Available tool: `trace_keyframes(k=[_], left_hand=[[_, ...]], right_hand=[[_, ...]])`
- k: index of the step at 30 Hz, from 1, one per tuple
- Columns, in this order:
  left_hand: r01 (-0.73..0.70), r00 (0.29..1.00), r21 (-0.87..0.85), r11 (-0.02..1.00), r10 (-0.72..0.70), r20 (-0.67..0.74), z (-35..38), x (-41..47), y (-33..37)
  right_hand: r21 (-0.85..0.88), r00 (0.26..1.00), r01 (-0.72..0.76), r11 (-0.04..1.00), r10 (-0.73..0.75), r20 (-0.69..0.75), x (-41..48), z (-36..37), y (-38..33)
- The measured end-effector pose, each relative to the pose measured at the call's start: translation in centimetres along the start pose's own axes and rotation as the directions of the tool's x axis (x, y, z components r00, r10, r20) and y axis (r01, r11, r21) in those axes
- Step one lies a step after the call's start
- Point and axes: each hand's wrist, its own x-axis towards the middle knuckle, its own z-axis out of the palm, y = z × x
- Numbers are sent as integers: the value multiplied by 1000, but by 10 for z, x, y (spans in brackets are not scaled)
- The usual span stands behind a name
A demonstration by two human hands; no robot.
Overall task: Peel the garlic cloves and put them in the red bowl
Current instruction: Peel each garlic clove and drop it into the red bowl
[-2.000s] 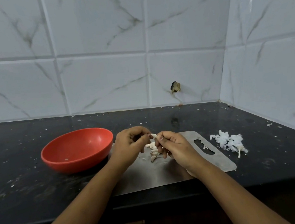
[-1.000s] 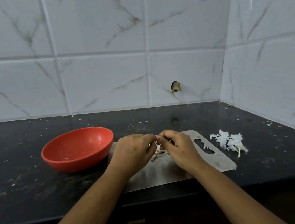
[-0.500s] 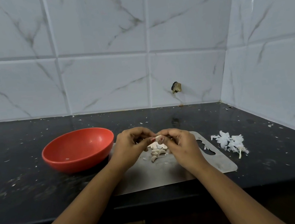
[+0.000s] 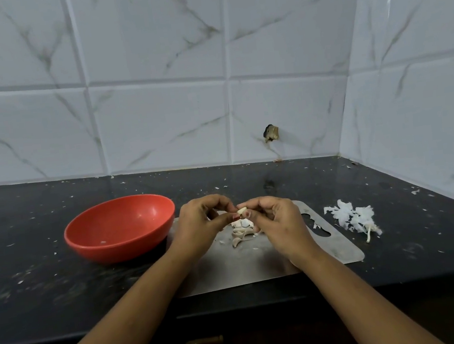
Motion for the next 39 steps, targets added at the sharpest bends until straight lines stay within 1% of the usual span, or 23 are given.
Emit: trace_keyframes(k=[4,8,11,13,17,21,23,25,28,30,33,35,37,39], left_hand=[[3,1000,38,999,-3,2,0,0,-1],[-87,996,186,979,88,7,1,-3,-1],[-103,994,220,970,105,6,1,-3,-1],[-92,996,202,975,92,9,1,-3,-1],[-64,998,93,994,64,8,2,-2,1],[-94,996,50,994,94,4,3,-6,3],[-46,998,-22,999,47,48,4,-8,5],[33,995,-112,993,-22,100,4,-7,6],[125,987,-247,961,-94,133,6,-4,6],[172,981,-251,952,-142,134,7,-3,5],[239,967,-251,938,-208,145,7,-3,5],[254,963,-221,942,-224,150,6,-2,5],[239,967,-179,954,-217,136,5,-3,6],[192,977,-127,973,-177,118,4,-3,7]], right_hand=[[-10,1000,1,1000,-1,-8,0,0,2],[-22,1000,0,1000,0,-18,0,0,2],[0,1000,-10,1000,10,-9,0,0,2],[-1,1000,-9,1000,9,-3,0,0,2],[50,1000,-13,999,13,-7,1,0,0],[8,1000,-14,1000,14,5,0,0,-3],[39,999,-33,999,32,9,0,1,-3],[47,999,-36,998,37,-15,0,1,-3],[-104,997,34,994,-41,-70,-1,2,-2],[-169,995,74,983,-85,-59,-1,3,-1],[-204,995,83,976,-91,-31,-1,3,0],[-186,997,68,980,-71,-11,0,3,2],[-153,999,33,988,-34,-1,0,4,2],[-65,999,-41,997,43,29,0,3,1]])
